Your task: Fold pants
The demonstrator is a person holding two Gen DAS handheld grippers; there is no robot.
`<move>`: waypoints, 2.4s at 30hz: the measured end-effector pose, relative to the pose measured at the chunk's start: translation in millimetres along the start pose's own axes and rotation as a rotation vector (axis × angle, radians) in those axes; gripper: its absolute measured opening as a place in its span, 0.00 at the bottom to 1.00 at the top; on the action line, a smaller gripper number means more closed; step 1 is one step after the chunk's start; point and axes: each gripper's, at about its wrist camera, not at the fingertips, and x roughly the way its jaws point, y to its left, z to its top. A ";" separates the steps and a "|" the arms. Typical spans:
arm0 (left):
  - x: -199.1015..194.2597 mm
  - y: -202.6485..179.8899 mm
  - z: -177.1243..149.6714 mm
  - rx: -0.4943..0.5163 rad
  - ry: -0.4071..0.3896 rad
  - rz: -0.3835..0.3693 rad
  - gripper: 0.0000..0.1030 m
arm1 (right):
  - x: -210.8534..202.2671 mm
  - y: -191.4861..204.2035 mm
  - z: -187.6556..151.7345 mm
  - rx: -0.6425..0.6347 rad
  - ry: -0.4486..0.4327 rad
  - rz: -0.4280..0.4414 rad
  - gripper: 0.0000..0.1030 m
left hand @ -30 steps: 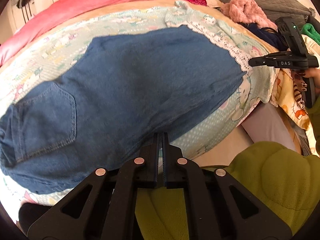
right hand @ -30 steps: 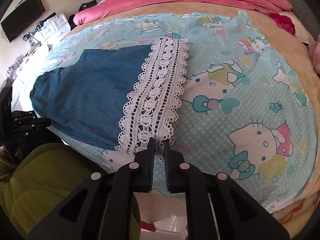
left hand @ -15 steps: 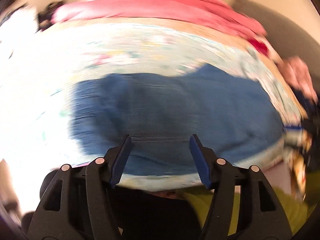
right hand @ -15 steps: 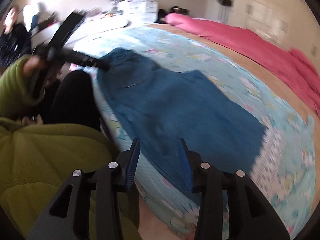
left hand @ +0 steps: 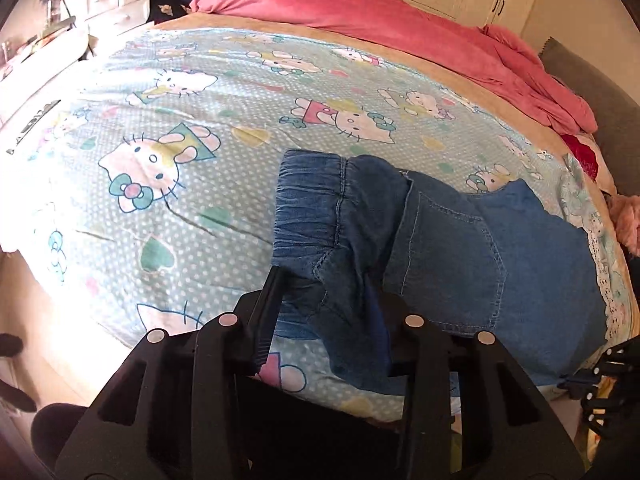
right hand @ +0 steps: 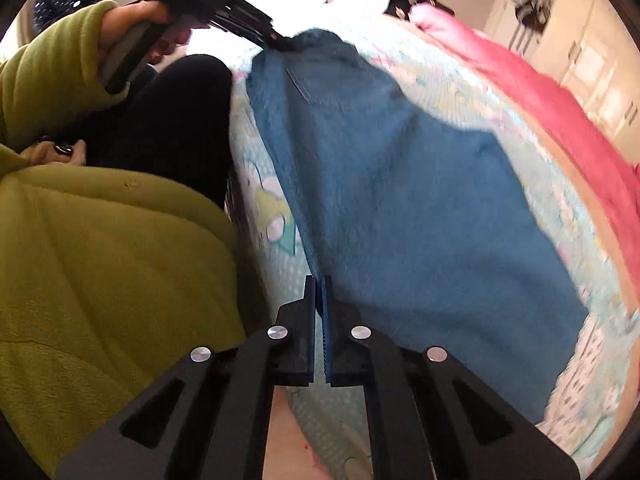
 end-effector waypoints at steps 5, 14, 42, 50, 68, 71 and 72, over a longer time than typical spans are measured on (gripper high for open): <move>-25.5 -10.4 -0.1 0.024 -0.062 0.047 0.39 | -12.2 -17.4 -1.6 0.122 -0.031 0.099 0.08; -35.8 -94.9 9.9 0.225 -0.096 -0.098 0.64 | -65.7 -102.1 -27.5 0.403 -0.159 -0.093 0.36; 102.7 -211.4 86.4 0.363 0.099 -0.213 0.75 | -24.5 -289.3 -98.1 0.948 -0.101 -0.155 0.43; 131.6 -219.7 78.4 0.346 0.173 -0.293 0.03 | -35.8 -265.2 -86.3 0.856 -0.142 -0.154 0.18; 131.4 -211.2 87.6 0.385 0.055 -0.164 0.33 | -26.7 -290.1 -84.2 0.860 -0.059 -0.329 0.46; 105.8 -196.2 87.8 0.354 0.010 -0.151 0.38 | -50.9 -280.7 -88.1 0.862 -0.096 -0.386 0.46; 95.4 -191.4 86.6 0.355 -0.011 -0.131 0.48 | -62.9 -272.4 -90.0 0.859 -0.120 -0.404 0.47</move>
